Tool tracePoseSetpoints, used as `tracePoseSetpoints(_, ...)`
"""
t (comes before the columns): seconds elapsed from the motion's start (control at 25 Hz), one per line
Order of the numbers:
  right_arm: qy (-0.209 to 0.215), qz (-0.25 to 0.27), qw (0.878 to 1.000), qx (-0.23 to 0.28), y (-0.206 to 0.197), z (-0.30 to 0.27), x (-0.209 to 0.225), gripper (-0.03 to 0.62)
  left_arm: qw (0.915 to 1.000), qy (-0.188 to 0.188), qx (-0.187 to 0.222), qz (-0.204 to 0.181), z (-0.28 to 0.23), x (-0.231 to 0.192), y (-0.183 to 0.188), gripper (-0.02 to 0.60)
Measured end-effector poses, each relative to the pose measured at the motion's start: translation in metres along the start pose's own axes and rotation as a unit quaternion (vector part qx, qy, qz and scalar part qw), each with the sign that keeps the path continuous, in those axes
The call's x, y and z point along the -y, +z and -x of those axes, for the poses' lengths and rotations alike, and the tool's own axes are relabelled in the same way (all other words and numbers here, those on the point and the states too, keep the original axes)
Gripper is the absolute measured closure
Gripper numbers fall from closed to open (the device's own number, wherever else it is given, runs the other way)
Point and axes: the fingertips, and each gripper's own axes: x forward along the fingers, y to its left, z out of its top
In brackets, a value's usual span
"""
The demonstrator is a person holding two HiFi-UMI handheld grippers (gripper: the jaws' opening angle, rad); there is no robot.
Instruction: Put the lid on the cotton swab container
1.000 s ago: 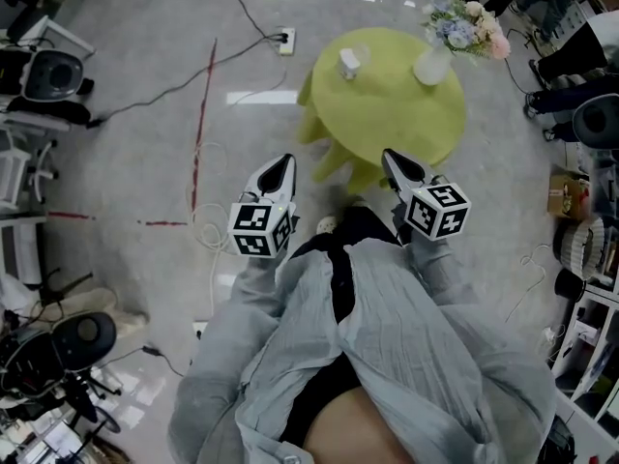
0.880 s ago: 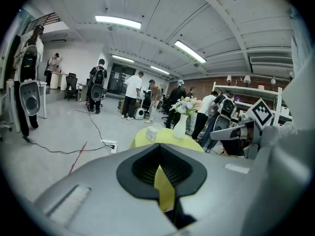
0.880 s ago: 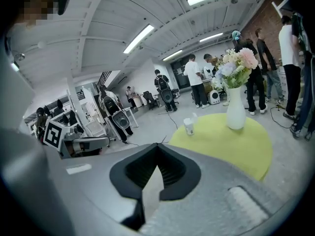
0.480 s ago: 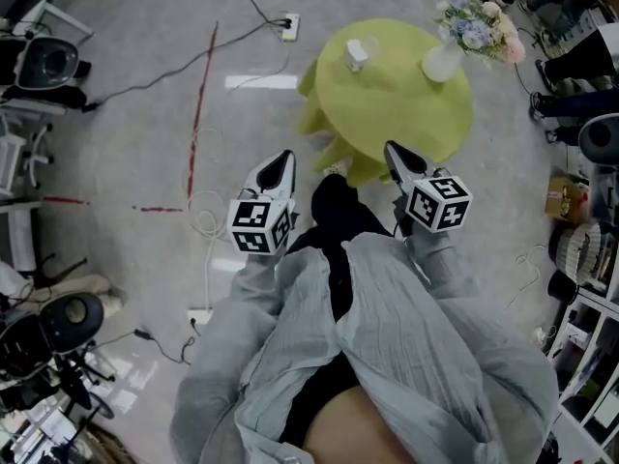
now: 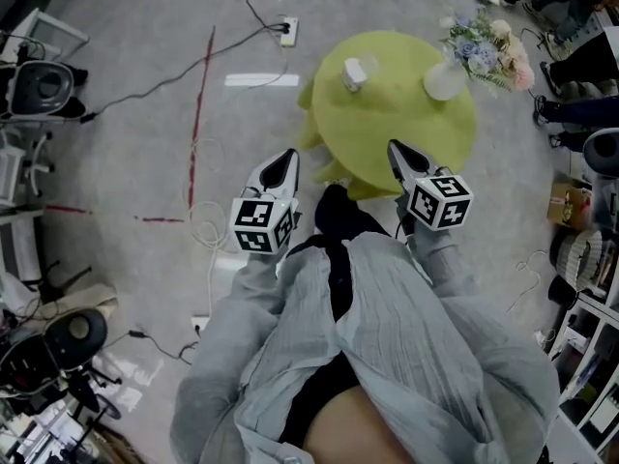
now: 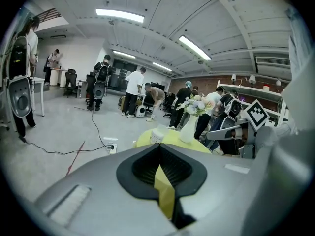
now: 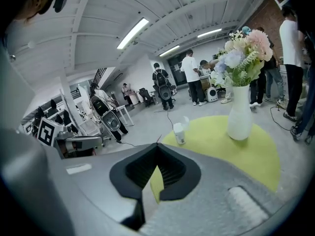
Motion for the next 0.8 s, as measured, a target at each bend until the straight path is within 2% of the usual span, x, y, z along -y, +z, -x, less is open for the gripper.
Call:
tracePoseSetpoints(0.4, -0.008, 0.009, 1.0, -0.01, 0.051, -0.06, 0.049, 0.592, 0.9996, -0.016, -0.023, -0.006, -0.078, -0.022, 0.03, 0.565)
tracePoseSetpoints(0.8, -0.028, 0.005, 0.999, -0.019, 0.077, -0.116, 0.086, 0.592, 0.9988, -0.017, -0.046, 0.003, -0.126, -0.043, 0.04, 0.565)
